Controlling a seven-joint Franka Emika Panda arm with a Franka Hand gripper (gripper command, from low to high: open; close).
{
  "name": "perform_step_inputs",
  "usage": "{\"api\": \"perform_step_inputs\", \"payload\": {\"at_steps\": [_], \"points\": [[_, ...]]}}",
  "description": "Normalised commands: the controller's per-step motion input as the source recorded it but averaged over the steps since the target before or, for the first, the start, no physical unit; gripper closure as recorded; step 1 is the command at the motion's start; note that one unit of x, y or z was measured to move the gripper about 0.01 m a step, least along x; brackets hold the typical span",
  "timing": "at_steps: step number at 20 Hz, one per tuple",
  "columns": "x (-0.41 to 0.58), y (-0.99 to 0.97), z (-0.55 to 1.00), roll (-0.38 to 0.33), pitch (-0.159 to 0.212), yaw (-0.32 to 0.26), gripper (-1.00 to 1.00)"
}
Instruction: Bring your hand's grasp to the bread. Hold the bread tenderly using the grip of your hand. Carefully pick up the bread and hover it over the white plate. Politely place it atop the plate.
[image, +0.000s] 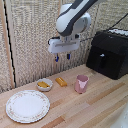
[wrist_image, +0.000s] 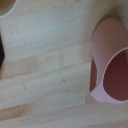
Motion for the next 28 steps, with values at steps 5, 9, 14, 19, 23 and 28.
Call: {"api": "perform_step_inputs", "payload": {"at_steps": [5, 9, 14, 19, 23, 28], "points": [[0.213, -0.21, -0.37, -0.009, 0.111, 0.001, -1.0], [0.32, -0.17, -0.42, -0.017, 0.073, 0.02, -1.0], [0.394, -0.16, -0.39, -0.01, 0.015, 0.048, -1.0], [0.351, -0.16, -0.3, -0.001, 0.0, 0.064, -1.0], [0.201, -0.15, -0.26, -0.004, 0.009, 0.057, -1.0], [0.202, -0.09, -0.19, -0.022, 0.04, 0.034, 1.0]]}}
